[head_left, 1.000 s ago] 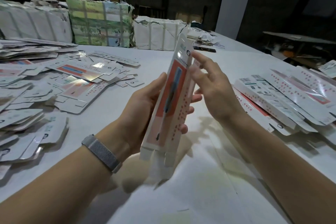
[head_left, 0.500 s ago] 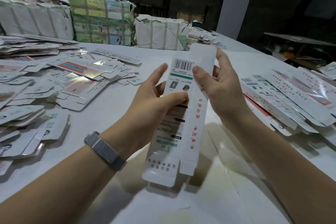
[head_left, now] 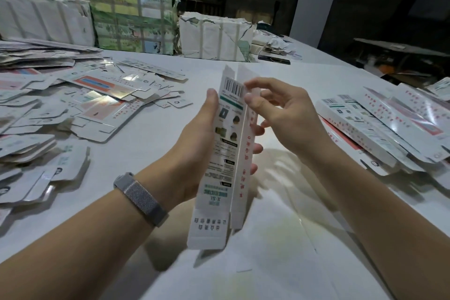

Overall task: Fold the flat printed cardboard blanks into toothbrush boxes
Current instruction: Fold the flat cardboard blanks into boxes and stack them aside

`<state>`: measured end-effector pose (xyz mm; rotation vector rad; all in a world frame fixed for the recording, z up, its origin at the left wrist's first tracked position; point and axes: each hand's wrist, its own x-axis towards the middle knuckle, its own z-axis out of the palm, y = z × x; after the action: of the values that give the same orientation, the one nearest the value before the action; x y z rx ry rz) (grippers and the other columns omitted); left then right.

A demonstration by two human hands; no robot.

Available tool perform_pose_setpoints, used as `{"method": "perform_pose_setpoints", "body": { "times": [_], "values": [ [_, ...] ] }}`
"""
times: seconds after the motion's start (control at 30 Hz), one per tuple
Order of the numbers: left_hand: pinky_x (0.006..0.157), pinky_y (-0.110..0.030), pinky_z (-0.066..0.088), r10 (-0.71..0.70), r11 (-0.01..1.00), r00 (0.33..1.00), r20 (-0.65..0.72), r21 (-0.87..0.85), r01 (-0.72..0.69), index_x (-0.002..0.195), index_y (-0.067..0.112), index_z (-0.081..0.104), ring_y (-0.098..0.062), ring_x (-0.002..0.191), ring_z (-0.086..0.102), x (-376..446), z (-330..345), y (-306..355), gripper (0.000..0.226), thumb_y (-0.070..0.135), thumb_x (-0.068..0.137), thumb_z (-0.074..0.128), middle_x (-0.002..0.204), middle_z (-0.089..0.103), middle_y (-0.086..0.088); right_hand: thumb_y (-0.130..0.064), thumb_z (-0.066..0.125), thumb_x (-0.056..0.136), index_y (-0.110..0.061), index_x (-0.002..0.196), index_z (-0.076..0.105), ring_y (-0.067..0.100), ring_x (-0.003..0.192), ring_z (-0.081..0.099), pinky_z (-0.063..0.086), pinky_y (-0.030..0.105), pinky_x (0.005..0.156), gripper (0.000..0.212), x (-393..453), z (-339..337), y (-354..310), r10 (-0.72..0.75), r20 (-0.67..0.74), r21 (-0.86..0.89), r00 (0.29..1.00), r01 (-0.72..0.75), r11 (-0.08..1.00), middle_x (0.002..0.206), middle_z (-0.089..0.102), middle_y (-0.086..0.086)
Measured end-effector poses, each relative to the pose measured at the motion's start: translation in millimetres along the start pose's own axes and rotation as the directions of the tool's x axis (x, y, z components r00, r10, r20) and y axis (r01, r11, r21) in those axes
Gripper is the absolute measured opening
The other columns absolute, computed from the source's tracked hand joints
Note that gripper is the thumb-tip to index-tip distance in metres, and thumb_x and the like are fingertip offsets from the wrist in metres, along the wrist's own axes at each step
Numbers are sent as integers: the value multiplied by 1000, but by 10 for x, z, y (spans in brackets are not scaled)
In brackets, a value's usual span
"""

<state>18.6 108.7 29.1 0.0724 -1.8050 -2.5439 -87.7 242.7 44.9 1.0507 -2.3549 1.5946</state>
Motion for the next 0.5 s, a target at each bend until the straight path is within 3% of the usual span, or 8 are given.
{"method": "perform_pose_setpoints", "body": {
  "times": [0.07, 0.13, 0.27, 0.37, 0.43, 0.5],
  "values": [
    [63, -41, 61, -16, 999, 1000, 6, 42, 15, 117, 23, 65, -31, 90, 74, 0, 28, -24, 60, 63, 100, 24, 104, 75, -12, -42, 62, 95, -31, 97, 65, 15, 77, 70, 58, 37, 64, 12, 12, -25, 0, 28, 3, -57, 1000, -28, 998, 83, 74, 1],
    [65, -42, 61, -20, 998, 1000, 20, 61, 18, 119, 21, 66, -30, 90, 73, -3, 68, -36, 60, 62, 100, 26, 109, 72, -14, -50, 56, 97, -31, 89, 61, 18, 74, 70, 58, 47, 66, 21, 23, -50, -1, 33, -12, -118, 999, -34, 992, 77, 73, 1],
    [68, -42, 61, -26, 995, 999, 39, 94, 22, 119, 21, 66, -35, 95, 72, 3, 114, -49, 60, 63, 99, 27, 108, 73, -13, -49, 45, 102, -26, 88, 55, 22, 76, 67, 55, 53, 68, 28, 28, -80, -10, 3, -9, -215, 1000, -5, 977, 76, 71, 0],
    [66, -41, 61, -41, 992, 998, 56, 123, 34, 117, 22, 66, -33, 82, 72, 4, 99, -45, 61, 65, 99, 27, 104, 74, -12, -45, 42, 103, -25, 87, 53, 20, 79, 65, 57, 48, 64, 28, 54, -153, -4, 14, 50, -287, 999, 1, 958, 76, 67, -8],
    [66, -42, 60, -41, 990, 997, 61, 139, 32, 116, 21, 66, -31, 77, 70, 11, 94, -33, 61, 65, 98, 28, 104, 73, -15, -42, 42, 105, -26, 83, 52, 22, 83, 65, 56, 35, 54, 29, 73, -198, -14, 35, 97, -260, 995, -9, 966, 76, 65, -8],
    [65, -42, 59, -24, 989, 998, 66, 144, 14, 117, 19, 66, -29, 79, 68, 21, 96, -28, 62, 65, 98, 29, 108, 70, -19, -40, 41, 105, -27, 82, 53, 22, 88, 66, 55, 29, 53, 30, 81, -227, -32, 74, 127, -204, 989, -47, 978, 83, 66, -2]
  ]
}}
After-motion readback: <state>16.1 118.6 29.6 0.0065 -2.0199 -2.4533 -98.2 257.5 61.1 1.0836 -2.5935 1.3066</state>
